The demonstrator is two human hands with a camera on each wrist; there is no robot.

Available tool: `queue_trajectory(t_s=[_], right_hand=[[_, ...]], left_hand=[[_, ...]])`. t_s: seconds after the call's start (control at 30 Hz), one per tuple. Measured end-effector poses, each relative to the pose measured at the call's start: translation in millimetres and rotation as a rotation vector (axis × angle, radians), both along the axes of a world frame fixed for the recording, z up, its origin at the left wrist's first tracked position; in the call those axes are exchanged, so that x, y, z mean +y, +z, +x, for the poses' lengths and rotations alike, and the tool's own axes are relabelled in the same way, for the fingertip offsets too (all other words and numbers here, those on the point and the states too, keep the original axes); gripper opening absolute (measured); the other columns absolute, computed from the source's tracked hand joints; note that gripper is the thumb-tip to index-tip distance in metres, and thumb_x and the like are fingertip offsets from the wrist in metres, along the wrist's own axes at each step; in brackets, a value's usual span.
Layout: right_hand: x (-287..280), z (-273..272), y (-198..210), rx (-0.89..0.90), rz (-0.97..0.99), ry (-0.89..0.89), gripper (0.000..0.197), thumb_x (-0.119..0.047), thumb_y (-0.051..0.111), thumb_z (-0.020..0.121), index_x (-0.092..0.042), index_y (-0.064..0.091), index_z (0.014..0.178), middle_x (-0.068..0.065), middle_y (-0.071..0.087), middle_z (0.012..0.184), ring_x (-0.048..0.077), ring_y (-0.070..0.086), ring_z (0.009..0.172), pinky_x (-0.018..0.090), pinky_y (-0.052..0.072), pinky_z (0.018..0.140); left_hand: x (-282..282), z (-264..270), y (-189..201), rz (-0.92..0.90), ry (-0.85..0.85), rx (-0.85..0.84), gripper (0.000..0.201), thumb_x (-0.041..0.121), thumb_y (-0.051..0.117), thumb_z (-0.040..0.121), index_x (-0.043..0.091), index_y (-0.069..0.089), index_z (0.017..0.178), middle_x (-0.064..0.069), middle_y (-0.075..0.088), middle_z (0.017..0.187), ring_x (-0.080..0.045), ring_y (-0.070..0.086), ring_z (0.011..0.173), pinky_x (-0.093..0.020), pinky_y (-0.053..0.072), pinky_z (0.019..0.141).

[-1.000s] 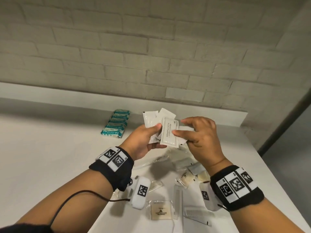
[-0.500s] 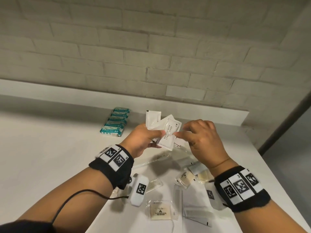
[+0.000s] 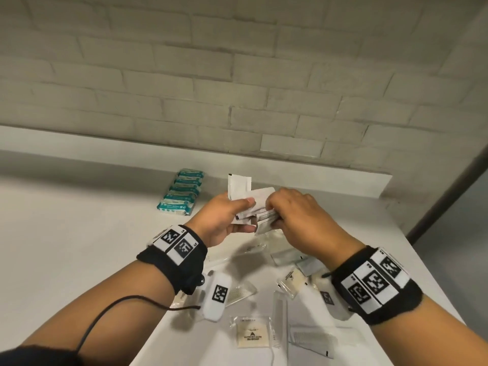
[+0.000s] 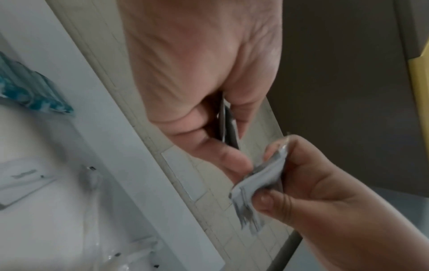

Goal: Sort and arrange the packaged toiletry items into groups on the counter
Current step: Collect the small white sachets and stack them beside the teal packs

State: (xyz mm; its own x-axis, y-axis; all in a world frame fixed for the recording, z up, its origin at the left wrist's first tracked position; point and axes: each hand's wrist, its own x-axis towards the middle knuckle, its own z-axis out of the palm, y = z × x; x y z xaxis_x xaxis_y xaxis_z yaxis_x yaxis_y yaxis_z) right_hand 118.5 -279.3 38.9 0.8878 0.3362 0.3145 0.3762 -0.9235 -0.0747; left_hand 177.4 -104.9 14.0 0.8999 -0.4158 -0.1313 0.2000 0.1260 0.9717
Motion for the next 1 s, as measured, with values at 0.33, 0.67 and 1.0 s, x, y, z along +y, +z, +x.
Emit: queue_trajectory(t_s=[0.33, 0.67, 1.0], right_hand=[[-16.6, -2.1, -9.6, -0.166, 0.111, -0.013, 0.029, -0.014, 0.075, 0.073, -0.027, 0.070, 0.098, -0.006, 0.055, 0.085, 0.021, 0.059, 0.087, 0.044, 0.039, 0.088], [-33.8, -6.4, -28.3, -0.517, 0.004, 0.047, 0.035, -0.001, 0.067, 0.076, -0.021, 0.074, 0.103, 0.004, 0.060, 0.081, 0.026, 0.054, 0.078, 0.040, 0.039, 0.079], [-13.5, -11.6, 11.3, 0.330, 0.264, 0.007, 0.033, -0.021, 0.063, 0.090, -0.018, 0.055, 0.122, -0.011, 0.043, 0.128, 0.009, 0.050, 0.111, 0.024, 0.041, 0.097]], left_hand=[[15.3, 1.6, -5.5, 0.082, -0.315, -0.126, 0.062, 0.013, 0.084, 0.065, -0.001, 0.060, 0.120, -0.005, 0.067, 0.105, -0.014, 0.064, 0.093, -0.024, 0.055, 0.075], [17.6, 8.4, -3.4, 0.074, -0.145, -0.103, 0.028, -0.011, 0.066, 0.080, 0.012, 0.056, 0.092, -0.007, 0.060, 0.084, -0.018, 0.061, 0.072, -0.024, 0.051, 0.056], [19.5, 11.9, -0.4, 0.369, -0.106, -0.310, 0.027, 0.001, 0.073, 0.079, 0.017, 0.056, 0.093, 0.001, 0.060, 0.082, -0.014, 0.060, 0.068, -0.025, 0.050, 0.057]])
